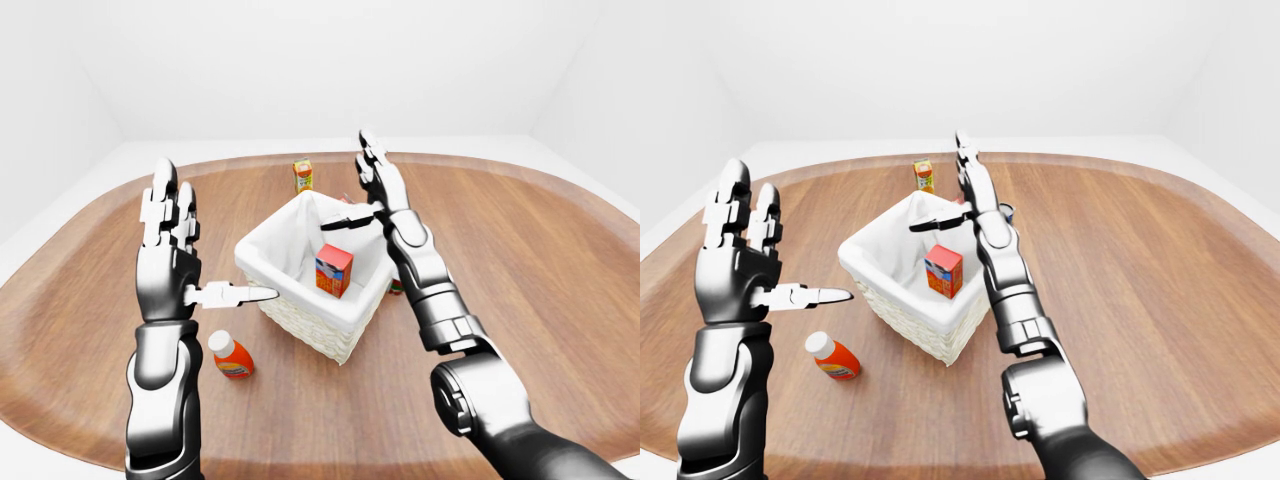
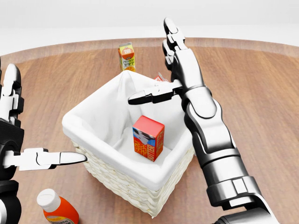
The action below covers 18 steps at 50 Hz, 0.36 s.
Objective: Pick up the butter and put it in the basket.
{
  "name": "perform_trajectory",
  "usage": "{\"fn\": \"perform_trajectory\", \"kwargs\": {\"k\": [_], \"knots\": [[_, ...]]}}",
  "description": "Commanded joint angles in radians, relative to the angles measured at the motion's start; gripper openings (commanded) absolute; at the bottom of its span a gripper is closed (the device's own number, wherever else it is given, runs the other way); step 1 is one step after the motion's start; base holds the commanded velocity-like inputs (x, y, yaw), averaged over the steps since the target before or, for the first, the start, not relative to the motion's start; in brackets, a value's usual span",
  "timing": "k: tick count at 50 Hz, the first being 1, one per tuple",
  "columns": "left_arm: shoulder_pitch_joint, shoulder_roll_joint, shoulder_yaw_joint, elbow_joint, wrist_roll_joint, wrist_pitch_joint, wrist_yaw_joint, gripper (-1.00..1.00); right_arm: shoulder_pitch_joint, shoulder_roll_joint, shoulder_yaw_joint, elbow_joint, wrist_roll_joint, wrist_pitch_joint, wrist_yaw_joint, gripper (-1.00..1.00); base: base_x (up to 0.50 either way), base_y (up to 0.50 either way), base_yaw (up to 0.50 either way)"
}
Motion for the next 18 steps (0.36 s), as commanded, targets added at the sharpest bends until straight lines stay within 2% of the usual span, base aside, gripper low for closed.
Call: {"fn": "perform_trajectory", "kwargs": {"k": [1, 4, 6, 10, 18], "knots": [[-0.008, 0.002, -0.003, -0.005, 0.006, 0.000, 0.000, 1.00, 0.222, -0.032, -0.002, -0.482, 0.099, 0.112, 0.009, 1.00, 0.00, 0.00, 0.00], [-0.015, 0.004, -0.002, -0.012, 0.006, 0.000, 0.000, 1.00, 0.293, -0.024, 0.002, -0.576, 0.104, 0.120, 0.002, 1.00, 0.00, 0.00, 0.00], [-0.017, 0.004, -0.002, -0.012, 0.007, 0.000, 0.000, 1.00, 0.341, -0.016, 0.005, -0.637, 0.115, 0.140, -0.004, 1.00, 0.00, 0.00, 0.00], [-0.030, 0.009, 0.001, -0.014, 0.004, 0.000, -0.003, 1.00, 0.455, 0.003, 0.020, -0.764, 0.117, 0.140, -0.009, 1.00, 0.00, 0.00, 0.00], [-0.042, 0.016, 0.008, -0.018, -0.001, 0.000, -0.005, 1.00, 0.600, 0.020, 0.021, -0.865, 0.134, 0.136, -0.009, 1.00, 0.00, 0.00, 0.00]]}}
